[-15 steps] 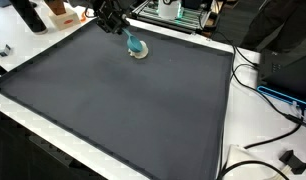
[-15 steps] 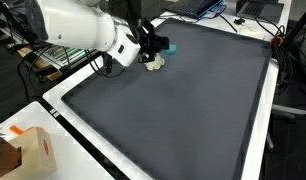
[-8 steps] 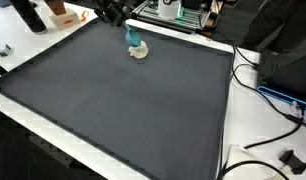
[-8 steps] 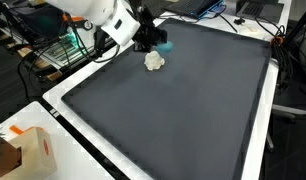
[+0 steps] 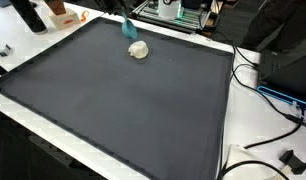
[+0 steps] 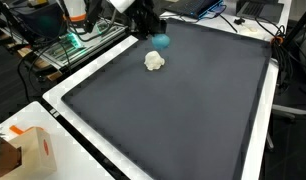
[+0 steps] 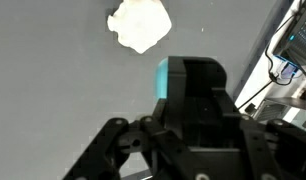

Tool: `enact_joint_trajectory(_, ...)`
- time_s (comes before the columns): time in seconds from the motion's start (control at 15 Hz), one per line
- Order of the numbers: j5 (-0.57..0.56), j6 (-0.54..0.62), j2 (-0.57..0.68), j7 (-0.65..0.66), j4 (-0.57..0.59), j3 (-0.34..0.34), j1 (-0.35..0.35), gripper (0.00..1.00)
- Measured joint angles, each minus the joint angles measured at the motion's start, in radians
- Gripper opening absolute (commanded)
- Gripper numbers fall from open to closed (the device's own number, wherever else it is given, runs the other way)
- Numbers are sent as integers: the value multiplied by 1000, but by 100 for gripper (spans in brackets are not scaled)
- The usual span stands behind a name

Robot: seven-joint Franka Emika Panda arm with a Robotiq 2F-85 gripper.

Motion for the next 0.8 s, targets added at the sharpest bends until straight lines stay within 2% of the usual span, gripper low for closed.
enact_joint_trajectory(0.8, -384, 14, -124, 279, -3, 55, 62, 25)
